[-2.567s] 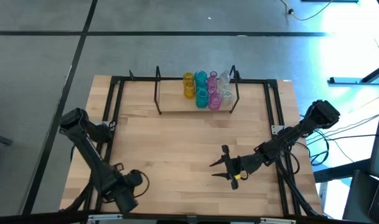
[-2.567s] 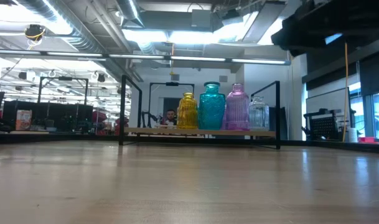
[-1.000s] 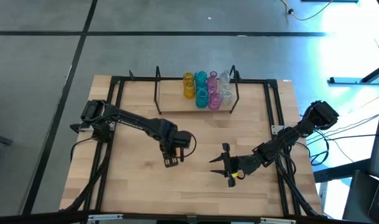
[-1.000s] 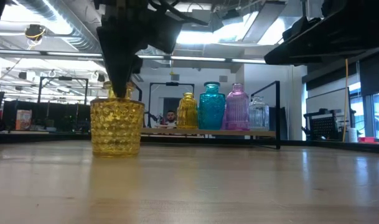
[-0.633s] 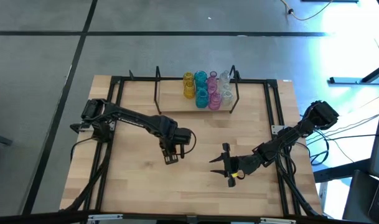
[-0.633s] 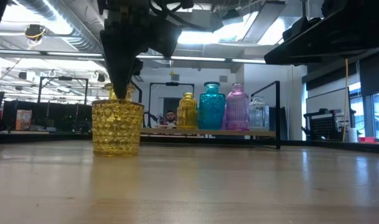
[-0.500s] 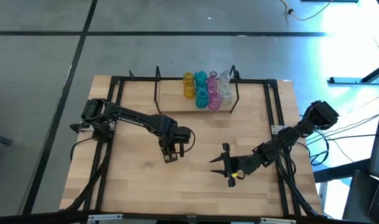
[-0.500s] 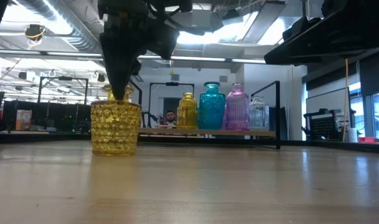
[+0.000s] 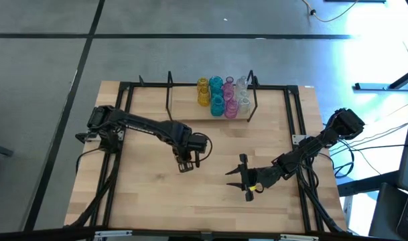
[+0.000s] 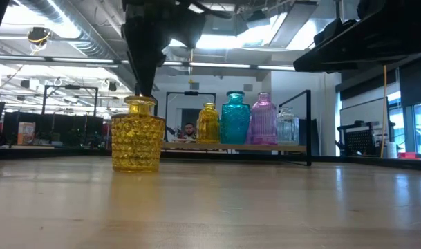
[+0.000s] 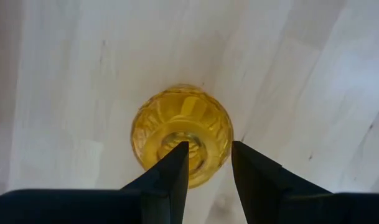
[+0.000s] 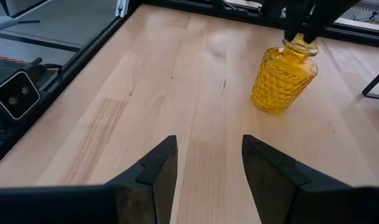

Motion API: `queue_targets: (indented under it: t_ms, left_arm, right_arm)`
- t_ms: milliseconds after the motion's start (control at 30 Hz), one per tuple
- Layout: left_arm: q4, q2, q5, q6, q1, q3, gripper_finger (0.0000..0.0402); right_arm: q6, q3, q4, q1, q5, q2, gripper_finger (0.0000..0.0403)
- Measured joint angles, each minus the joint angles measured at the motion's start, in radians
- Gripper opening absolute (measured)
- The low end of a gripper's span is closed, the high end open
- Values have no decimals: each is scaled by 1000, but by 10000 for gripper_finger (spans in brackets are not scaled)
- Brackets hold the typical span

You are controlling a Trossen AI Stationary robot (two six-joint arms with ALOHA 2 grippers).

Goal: Sort vases onto shelf
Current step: Put the yellow vase aligned with the other yellow vase on the shelf

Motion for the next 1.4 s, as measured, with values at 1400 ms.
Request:
queue_targets:
  t_ms: [1400]
  left_arm:
    - [341,-340,-887,-275,-550,-377,115]
  right_arm:
    - [1,0,-24,0,0,0,167]
